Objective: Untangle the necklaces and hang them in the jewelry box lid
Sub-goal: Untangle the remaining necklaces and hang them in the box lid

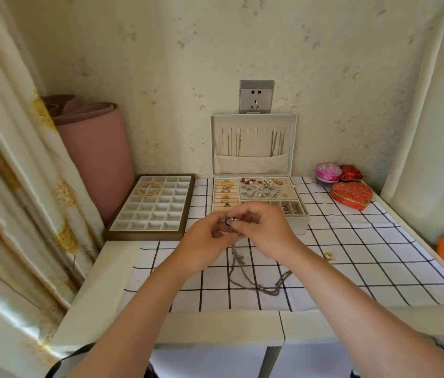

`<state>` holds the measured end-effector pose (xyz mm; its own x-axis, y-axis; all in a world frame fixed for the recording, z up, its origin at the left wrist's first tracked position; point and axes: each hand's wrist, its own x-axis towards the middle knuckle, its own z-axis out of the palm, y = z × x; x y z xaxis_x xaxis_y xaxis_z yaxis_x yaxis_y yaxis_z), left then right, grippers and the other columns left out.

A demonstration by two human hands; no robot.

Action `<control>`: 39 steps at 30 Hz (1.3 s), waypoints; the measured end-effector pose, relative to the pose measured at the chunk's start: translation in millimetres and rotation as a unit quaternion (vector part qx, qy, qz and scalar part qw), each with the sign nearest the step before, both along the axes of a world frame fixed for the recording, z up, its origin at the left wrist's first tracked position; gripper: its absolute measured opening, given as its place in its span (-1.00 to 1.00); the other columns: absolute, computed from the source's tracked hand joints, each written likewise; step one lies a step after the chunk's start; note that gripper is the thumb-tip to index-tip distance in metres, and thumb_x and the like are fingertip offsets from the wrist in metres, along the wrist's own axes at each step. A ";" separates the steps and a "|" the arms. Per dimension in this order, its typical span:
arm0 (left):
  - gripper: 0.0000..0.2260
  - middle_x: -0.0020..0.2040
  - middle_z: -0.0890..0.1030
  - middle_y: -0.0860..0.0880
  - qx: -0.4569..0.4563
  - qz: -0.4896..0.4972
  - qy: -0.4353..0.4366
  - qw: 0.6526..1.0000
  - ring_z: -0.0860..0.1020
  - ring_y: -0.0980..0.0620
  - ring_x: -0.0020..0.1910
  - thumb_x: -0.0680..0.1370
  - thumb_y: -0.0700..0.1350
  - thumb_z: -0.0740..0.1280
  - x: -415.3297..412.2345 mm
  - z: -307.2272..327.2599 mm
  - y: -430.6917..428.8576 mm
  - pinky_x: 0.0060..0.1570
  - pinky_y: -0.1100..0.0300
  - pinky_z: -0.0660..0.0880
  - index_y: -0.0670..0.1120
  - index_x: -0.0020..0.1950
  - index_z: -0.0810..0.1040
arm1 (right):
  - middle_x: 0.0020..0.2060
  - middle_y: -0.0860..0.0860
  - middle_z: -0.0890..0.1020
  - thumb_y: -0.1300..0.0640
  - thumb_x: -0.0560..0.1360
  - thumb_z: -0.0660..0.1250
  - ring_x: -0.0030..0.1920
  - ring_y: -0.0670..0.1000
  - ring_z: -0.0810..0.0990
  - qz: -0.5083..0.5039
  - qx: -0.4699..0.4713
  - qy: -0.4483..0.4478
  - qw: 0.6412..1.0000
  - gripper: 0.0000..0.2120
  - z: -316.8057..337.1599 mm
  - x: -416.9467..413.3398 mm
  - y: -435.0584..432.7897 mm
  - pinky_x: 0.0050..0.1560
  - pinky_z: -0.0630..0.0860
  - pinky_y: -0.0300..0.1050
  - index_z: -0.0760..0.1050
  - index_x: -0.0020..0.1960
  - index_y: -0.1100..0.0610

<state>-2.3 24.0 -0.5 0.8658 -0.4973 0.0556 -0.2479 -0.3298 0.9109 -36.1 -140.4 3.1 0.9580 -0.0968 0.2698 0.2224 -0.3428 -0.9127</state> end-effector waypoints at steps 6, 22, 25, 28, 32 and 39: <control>-0.85 -0.26 0.64 -0.05 -0.054 0.089 0.049 0.993 0.55 0.10 -0.33 0.59 -0.19 0.32 -0.7 5.1 2.3 -0.31 0.27 0.51 -0.17 -0.10 0.67 | -0.04 0.00 0.66 0.30 0.48 0.44 -0.04 -0.04 0.67 0.002 0.073 0.065 0.995 -0.67 -7.9 1.7 7.0 0.11 0.63 0.01 0.60 0.15 -0.04; -0.84 -0.10 0.73 -0.04 -0.272 0.211 0.199 0.918 0.58 0.03 -0.18 0.67 -0.11 0.22 -0.9 16.1 46.9 0.07 0.10 0.53 -0.09 0.07 0.59 | -0.26 -0.01 0.71 0.16 0.60 0.30 -0.47 -0.08 0.42 0.090 -0.069 0.228 0.967 -0.88 -21.6 -14.8 26.2 -0.46 0.35 -0.21 0.62 -0.03 0.05; -0.83 -0.13 0.70 -0.08 -0.334 0.215 0.236 0.887 0.60 0.00 -0.22 0.68 -0.13 0.21 -1.7 14.8 53.0 -0.05 0.06 0.63 -0.15 0.09 0.57 | -0.31 -0.06 0.69 0.18 0.55 0.37 -0.36 -0.19 0.56 0.085 -0.081 0.216 0.969 -0.93 -20.8 -14.4 26.9 -0.23 0.47 -0.30 0.62 -0.07 0.06; -0.83 -0.14 0.65 -0.08 -0.339 0.235 0.240 0.879 0.60 0.01 -0.25 0.68 -0.15 0.19 -1.2 14.3 59.9 -0.26 0.14 0.62 -0.14 0.06 0.56 | -0.37 -0.12 0.65 0.18 0.46 0.49 -0.32 -0.21 0.60 0.077 -0.081 0.221 0.969 -0.90 -15.9 -15.3 25.5 -0.18 0.48 -0.29 0.57 -0.14 0.09; -0.82 -0.18 0.58 -0.08 -0.327 0.268 0.260 0.868 0.55 0.02 -0.25 0.69 -0.17 0.17 -2.5 11.9 62.0 -0.35 0.19 0.55 -0.14 0.02 0.55 | -0.34 -0.03 0.60 0.10 0.39 0.54 -0.18 0.00 0.72 0.062 -0.104 0.219 0.968 -0.76 -13.8 -15.6 20.6 -0.17 0.44 -0.12 0.47 -0.29 0.01; -0.85 -0.30 0.38 -0.03 -0.241 0.286 0.278 0.885 0.30 0.10 -0.40 0.68 -0.19 0.18 0.4 2.9 59.6 -0.46 0.27 0.27 -0.13 0.04 0.54 | -0.24 -0.10 0.66 0.22 0.37 0.57 -0.09 -0.10 0.68 0.085 -0.176 0.195 0.961 -0.79 -10.2 -22.4 16.6 0.00 0.60 -0.15 0.57 -0.30 0.02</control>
<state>-1.9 83.7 2.4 0.9284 -0.0043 -0.3715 0.3645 0.2039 0.9086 -58.4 -123.8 -7.1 0.9869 0.1008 -0.1256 -0.0335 -0.6345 -0.7722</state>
